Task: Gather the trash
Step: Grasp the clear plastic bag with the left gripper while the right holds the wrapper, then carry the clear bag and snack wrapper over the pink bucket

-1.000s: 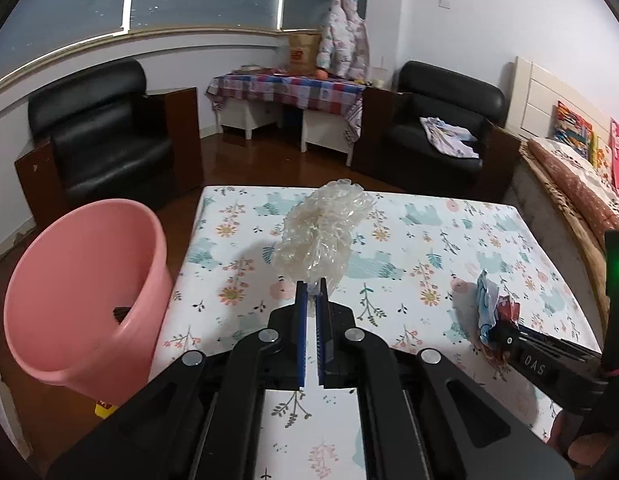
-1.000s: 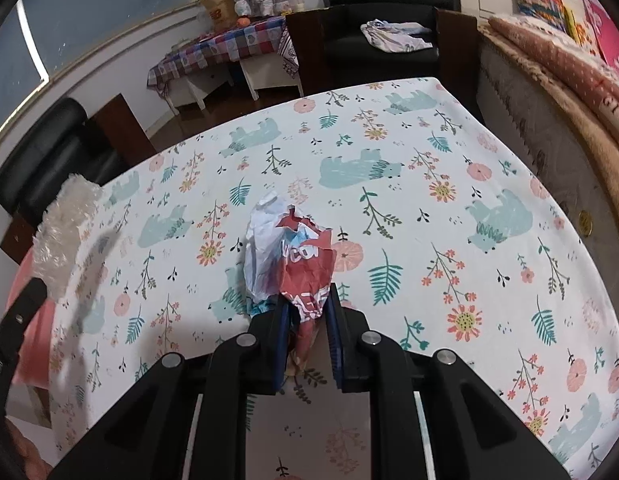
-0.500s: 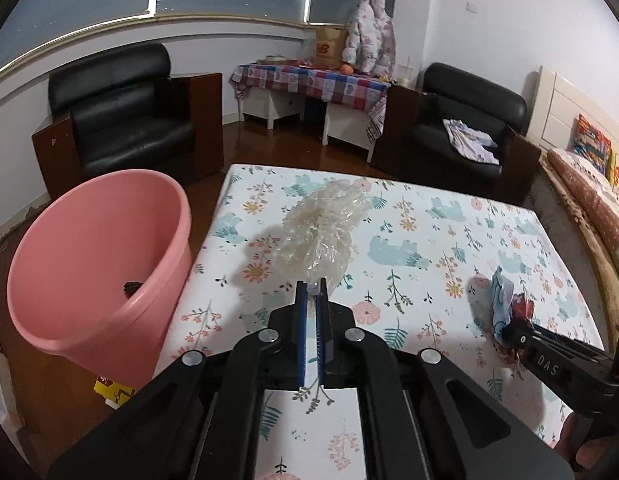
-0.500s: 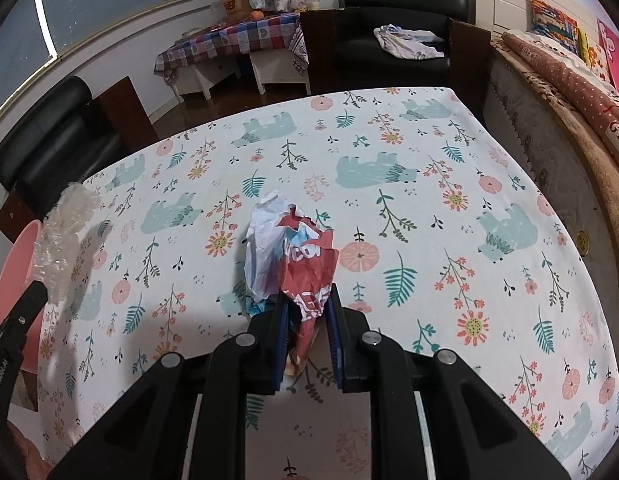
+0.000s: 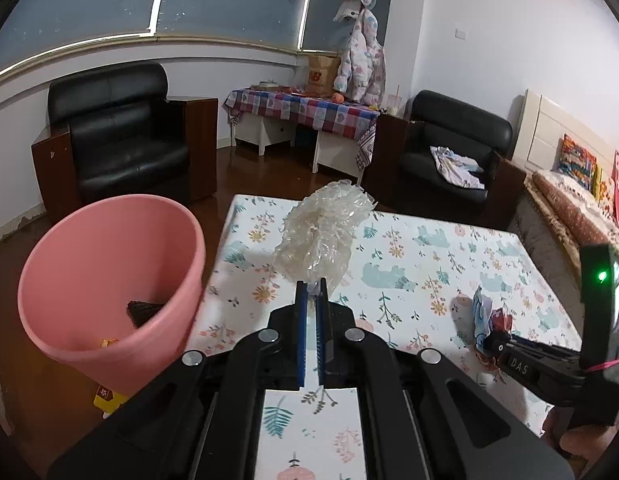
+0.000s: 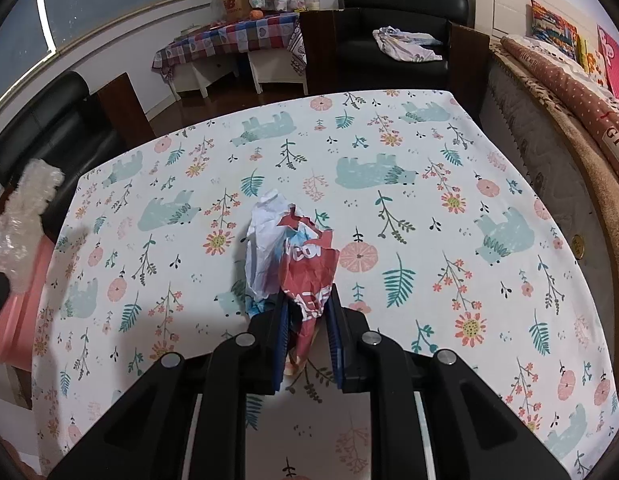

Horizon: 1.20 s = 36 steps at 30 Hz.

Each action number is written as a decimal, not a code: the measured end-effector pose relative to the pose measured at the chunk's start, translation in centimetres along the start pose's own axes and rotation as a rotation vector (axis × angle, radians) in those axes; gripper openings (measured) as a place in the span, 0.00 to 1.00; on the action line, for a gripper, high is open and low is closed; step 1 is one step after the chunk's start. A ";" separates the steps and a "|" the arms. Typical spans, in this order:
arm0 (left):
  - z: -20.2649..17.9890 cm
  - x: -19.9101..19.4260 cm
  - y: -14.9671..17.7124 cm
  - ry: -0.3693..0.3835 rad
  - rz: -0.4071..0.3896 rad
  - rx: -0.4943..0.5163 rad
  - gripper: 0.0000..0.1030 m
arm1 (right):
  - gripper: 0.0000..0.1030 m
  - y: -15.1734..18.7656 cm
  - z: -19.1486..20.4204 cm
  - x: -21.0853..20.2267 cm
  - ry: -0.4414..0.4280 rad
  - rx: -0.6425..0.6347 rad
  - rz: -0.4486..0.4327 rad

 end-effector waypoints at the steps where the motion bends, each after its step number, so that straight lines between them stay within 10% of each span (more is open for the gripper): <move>1: 0.3 -0.3 -0.3 0.002 -0.007 -0.010 0.03 | 0.17 0.0 0.0 0.0 0.004 -0.003 -0.001; 21: 8.5 -4.1 -2.6 -0.062 -0.059 -0.092 0.03 | 0.15 0.0 0.6 -1.3 -0.099 0.033 -0.021; 36: 15.0 -6.1 -1.2 -0.150 -0.024 -0.125 0.03 | 0.15 -2.2 13.3 -10.9 -0.390 -0.156 -0.179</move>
Point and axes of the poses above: each gripper's, at about its wrist camera, not at the fingertips, and x roughly the way its jaws point, z to its left, y to its underside, the point moved 8 cm from there along x, roughly the way its jaws point, and after that the axes turned 13 degrees about y, right-handed, at the moved point
